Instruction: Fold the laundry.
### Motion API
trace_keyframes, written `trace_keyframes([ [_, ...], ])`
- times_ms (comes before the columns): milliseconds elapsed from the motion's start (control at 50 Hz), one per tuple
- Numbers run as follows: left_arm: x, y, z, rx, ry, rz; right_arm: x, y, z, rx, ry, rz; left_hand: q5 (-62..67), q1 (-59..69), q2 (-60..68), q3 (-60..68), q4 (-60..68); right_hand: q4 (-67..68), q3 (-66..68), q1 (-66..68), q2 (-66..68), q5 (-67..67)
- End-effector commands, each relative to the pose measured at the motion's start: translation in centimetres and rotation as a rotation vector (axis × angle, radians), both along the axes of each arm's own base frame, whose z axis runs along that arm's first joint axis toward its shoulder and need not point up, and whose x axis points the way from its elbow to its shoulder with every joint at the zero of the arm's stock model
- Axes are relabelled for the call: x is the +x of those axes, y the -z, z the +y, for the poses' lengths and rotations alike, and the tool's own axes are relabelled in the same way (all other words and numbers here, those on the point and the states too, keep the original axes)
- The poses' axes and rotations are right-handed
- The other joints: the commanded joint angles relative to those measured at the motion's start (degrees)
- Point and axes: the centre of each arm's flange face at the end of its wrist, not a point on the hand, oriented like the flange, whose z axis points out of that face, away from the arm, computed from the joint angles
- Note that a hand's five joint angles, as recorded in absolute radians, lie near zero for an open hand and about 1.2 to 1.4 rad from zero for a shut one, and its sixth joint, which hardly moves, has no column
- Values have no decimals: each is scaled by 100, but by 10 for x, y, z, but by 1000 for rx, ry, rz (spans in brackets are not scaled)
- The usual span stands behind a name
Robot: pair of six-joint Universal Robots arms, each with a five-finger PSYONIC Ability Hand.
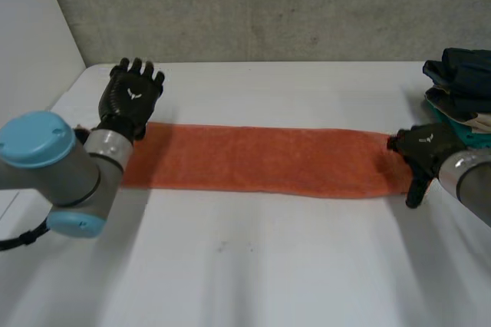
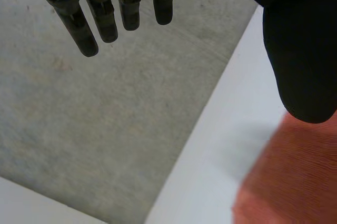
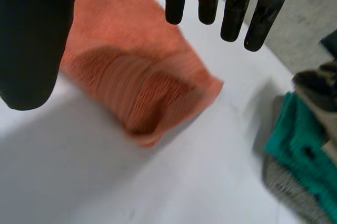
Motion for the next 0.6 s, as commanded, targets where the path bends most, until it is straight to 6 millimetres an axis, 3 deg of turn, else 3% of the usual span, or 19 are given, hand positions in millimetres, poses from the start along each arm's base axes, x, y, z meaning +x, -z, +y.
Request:
trace_keyframes([
  [20,6,10,12,66,1,38,-8,25,-15,-55,7,-7,-280,-105,-171,-200,-165,596,630,753,648,531],
  [60,7,10,13,69,1,38,-8,34,-19,-57,10,1,-280,-105,-171,-200,-165,1133,1167,1290,1185,1068],
  [120,8,12,13,75,-3,36,-10,44,-27,-66,22,10,-280,-105,-171,-200,-165,6432,6466,6589,6484,6367],
  [280,15,-1,14,51,-22,46,-40,36,-31,-84,129,83,-280,-105,-171,-200,-165,6665,6698,6822,6716,6599],
  [460,40,-22,18,18,-74,56,-100,19,-41,-133,201,464,-280,-105,-171,-200,-165,6665,6698,6822,6716,6599],
  [520,48,-26,20,20,-80,68,-90,13,-42,-169,178,477,-280,-105,-171,-200,-165,6665,6698,6822,6716,6599],
  [600,58,-32,18,21,-93,117,-17,-18,-39,-346,46,335,-280,-105,-171,-200,-165,6665,6698,6822,6716,6599],
])
